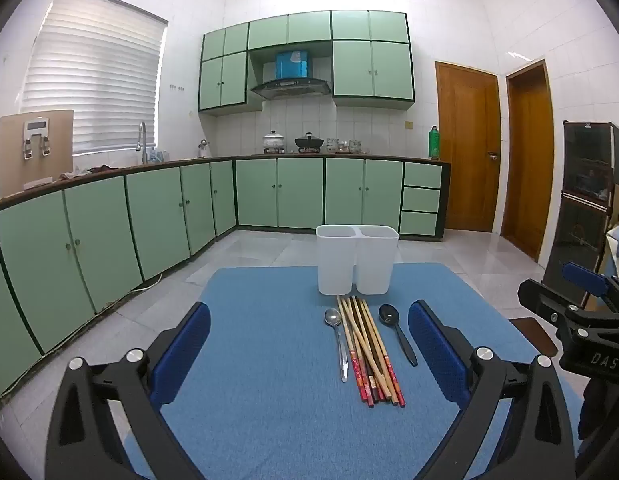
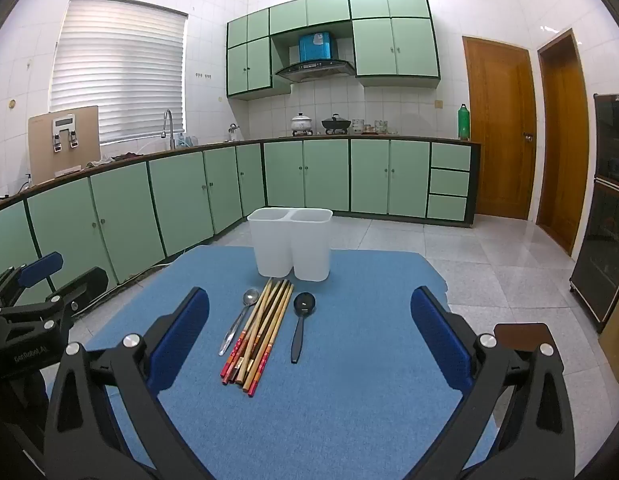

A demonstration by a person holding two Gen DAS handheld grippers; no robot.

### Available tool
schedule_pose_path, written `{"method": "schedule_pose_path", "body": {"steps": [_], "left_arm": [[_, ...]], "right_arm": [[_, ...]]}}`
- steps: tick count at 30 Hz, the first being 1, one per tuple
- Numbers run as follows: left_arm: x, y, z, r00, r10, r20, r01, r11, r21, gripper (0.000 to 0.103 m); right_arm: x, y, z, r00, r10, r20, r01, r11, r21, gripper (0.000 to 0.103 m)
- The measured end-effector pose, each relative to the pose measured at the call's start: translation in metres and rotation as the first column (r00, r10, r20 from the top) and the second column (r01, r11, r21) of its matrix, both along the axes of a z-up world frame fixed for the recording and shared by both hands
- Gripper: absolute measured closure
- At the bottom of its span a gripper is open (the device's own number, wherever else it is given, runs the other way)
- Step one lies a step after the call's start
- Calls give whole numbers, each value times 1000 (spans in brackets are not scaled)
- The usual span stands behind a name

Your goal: Organize utensils

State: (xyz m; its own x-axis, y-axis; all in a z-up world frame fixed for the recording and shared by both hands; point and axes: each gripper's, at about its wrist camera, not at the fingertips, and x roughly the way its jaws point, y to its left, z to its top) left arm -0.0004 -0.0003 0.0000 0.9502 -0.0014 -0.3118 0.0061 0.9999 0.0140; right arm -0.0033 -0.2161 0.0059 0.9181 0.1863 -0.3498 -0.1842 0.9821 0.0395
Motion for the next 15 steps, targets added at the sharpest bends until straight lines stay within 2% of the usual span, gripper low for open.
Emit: {"method": "schedule_pose_path", "body": {"steps": [15], "left_arm": [[-4,-5,2,1000,4,3,-4,1000,-2,6]], "right_arm": [[0,0,-1,1000,-3,1,3,1000,0,5]]}}
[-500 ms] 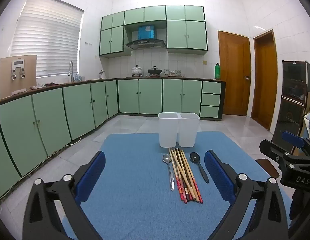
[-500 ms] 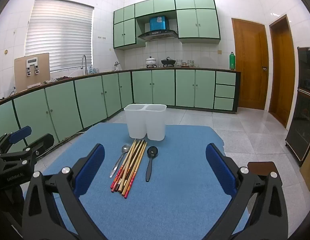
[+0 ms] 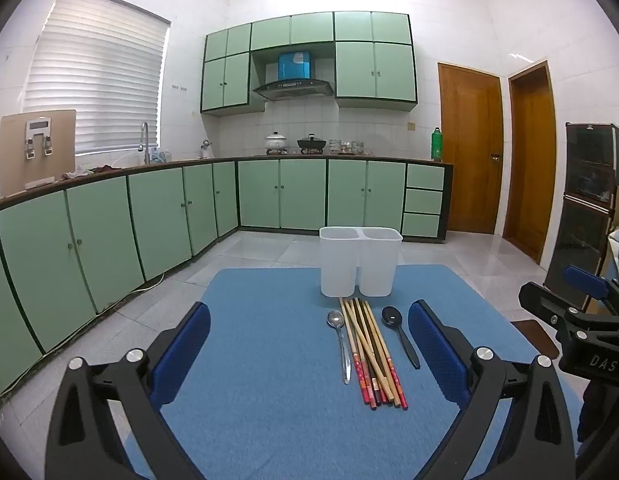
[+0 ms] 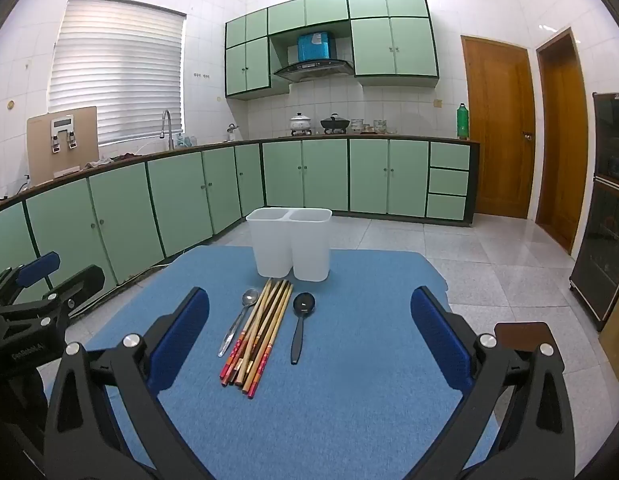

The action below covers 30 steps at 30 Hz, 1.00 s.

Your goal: Organize utensils

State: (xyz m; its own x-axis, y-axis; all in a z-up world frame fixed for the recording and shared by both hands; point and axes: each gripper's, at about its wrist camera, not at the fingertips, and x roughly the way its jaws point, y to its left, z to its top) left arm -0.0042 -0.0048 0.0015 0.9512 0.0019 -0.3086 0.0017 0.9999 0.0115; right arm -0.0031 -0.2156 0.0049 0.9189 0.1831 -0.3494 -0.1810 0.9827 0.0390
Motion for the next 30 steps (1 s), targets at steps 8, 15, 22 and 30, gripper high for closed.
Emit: {"method": "schedule_pose_path", "body": {"steps": [8,15,22,30], "left_arm": [[0,5,5,1000,2,-3,-2,1000,-1,6],[-1,9,3,1000,6,-2,-6,1000,-8,6],[-1,9,3,1000,7,-2,-7,1000,-7,6],[-2,10,4,1000,6,-1,-6,1000,-7,6]], "right_arm": [[0,0,0,1000,0,-1,0,1000,0,5],[0,-1,-3,1000,0,-1,0,1000,-2,5],[1,-1,-3,1000,0,-2,0,1000,-2,5],[1,-1,-3,1000,-1,-2,1,1000,-3,5]]}}
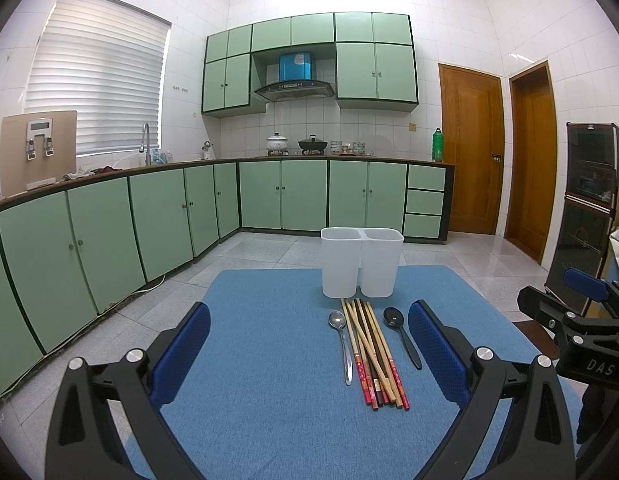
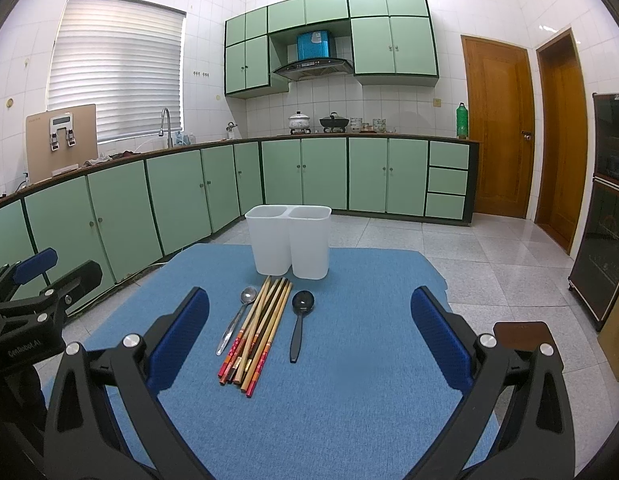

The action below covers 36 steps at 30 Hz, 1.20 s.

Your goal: Organize utensils

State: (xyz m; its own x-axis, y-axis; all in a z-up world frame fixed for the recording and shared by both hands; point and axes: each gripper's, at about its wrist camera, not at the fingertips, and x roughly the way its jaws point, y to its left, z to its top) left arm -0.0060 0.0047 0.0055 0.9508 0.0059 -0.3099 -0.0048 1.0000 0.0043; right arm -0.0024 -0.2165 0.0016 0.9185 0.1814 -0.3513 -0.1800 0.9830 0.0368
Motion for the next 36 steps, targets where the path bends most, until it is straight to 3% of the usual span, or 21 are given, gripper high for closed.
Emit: {"method": "schedule_pose_path", "body": {"steps": [36], "left_arm": [[3,0,-7,1000,1,-12,-1,1000,-1,6]], "right_arm": [[6,-4,-14,1000,-8,-23,8,1000,-1,5]]}}
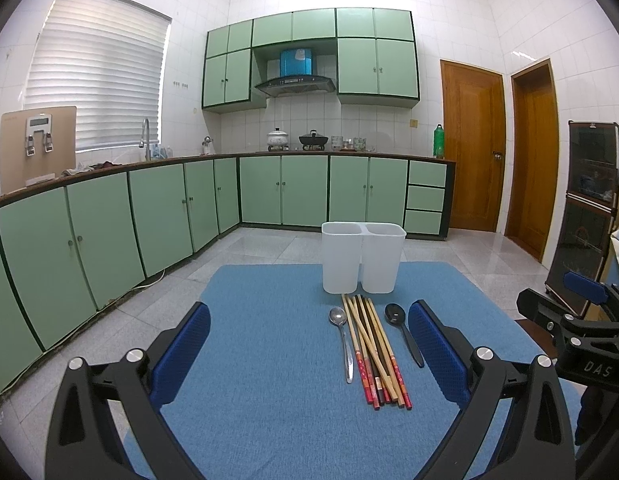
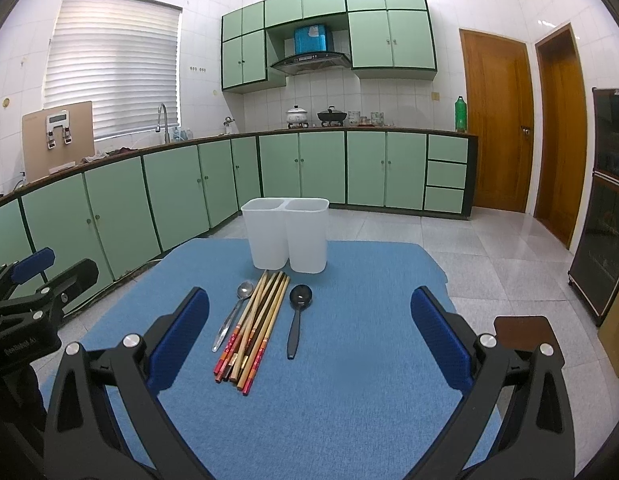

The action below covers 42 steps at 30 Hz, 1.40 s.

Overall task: Organize utensils
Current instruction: 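Reach the right gripper to the black spoon and close on its handle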

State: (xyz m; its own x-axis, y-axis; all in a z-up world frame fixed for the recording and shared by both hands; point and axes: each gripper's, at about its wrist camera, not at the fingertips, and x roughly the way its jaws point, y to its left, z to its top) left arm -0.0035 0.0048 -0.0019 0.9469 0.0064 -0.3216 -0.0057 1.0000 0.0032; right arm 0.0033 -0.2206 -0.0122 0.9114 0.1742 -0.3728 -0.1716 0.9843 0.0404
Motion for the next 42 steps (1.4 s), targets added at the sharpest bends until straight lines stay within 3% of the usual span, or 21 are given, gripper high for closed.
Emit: {"method": "schedule_pose_path", "body": {"steps": [13,19,26,28,31,35,42], "left_arm": [[37,4,-19,997,11,-72,-11,1000,-4,6],[87,18,-38,984,29,-178,-29,1000,0,6],[148,33,-60,949,48,-311,-58,998,-24,6],[162,34,-67,940,64,-335,-70,998,-7,6],[178,35,-77,925,75,-373,-78,997,7,6],[193,35,-88,908,84,-409,-82,996,22,6],[208,37,-99,894,78,-442,-74,997,26,6]], "right_arm": [[35,5,-9,998,-4,-71,3,1000,-19,5],[84,15,-22,988,-10,-157,2,998,-55,5],[152,28,-47,964,-24,-266,5,997,-71,6],[173,32,-60,948,-21,-319,-2,998,-71,10],[200,37,-80,914,-34,-403,3,997,-76,25],[223,43,-98,878,-35,-478,5,998,-64,38],[239,58,-112,855,-44,-517,3,997,-81,45]]}}
